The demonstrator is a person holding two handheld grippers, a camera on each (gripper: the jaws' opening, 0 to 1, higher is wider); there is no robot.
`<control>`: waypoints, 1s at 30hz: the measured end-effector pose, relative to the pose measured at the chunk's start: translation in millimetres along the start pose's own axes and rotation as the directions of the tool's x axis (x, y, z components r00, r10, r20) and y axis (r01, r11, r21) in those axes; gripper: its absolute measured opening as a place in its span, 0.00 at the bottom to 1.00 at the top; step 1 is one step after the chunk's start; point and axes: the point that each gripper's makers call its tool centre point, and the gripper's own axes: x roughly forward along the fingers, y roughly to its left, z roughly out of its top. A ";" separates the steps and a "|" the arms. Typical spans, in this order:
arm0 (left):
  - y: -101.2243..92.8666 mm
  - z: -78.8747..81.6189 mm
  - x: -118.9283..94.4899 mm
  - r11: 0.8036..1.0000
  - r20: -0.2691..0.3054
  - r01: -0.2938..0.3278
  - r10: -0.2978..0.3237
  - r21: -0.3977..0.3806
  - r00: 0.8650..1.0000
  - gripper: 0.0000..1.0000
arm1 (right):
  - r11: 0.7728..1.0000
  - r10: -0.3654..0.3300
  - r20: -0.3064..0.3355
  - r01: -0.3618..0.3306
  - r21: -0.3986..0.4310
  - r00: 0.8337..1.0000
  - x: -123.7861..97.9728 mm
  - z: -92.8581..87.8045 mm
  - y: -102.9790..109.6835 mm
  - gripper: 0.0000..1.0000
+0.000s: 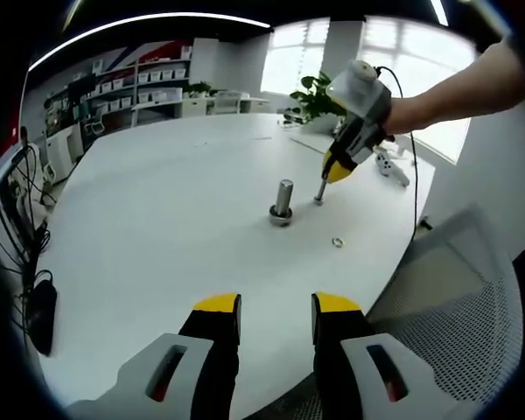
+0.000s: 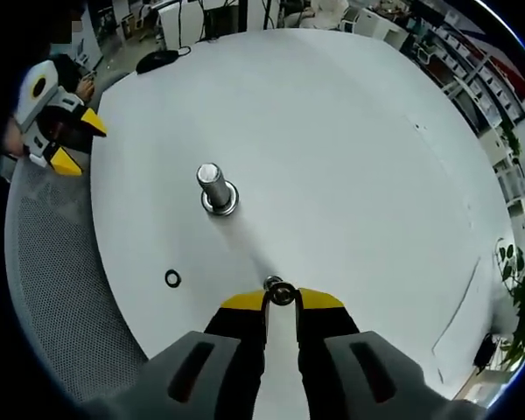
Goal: Place the washer onto the threaded stud by aligning its center hole with the stud, sliding it down to the base, and recovering from edge contact or off-axis alignment until the washer reaches the visible bottom stop.
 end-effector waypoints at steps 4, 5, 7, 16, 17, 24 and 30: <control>0.4 -0.2 0.2 1.000 -0.001 0.001 -0.001 -0.006 1.000 0.30 | 1.000 0.005 -0.011 -0.005 0.006 1.000 4.6 -1.2 -1.6 0.14; 0.5 -0.3 0.3 1.000 -0.001 0.000 0.000 -0.004 1.000 0.30 | 1.000 0.006 -0.014 -0.006 0.009 1.000 5.8 -1.9 -1.6 0.14; 0.2 -0.7 0.8 1.000 -0.002 0.003 -0.003 -0.003 1.000 0.30 | 1.000 0.012 -0.022 -0.011 0.013 1.000 8.6 -3.6 -1.5 0.14; -0.2 -1.1 0.7 1.000 -0.004 0.003 -0.003 -0.007 1.000 0.30 | 0.999 0.030 -0.048 -0.029 0.024 0.998 21.5 -9.9 -1.1 0.14; 0.0 -1.4 0.8 1.000 -0.006 0.002 -0.002 -0.008 1.000 0.30 | 0.999 0.030 -0.050 -0.029 0.025 0.998 22.5 -10.6 -1.4 0.14; 0.3 -3.0 1.7 1.000 -0.013 0.000 0.000 -0.007 1.000 0.30 | 0.998 0.051 -0.063 -0.048 0.048 0.997 32.3 -14.7 -0.8 0.15; 1.5 -3.1 1.2 1.000 -0.013 -0.005 0.005 -0.013 1.000 0.30 | 0.997 0.061 -0.066 -0.057 0.055 0.996 34.3 -16.1 2.1 0.15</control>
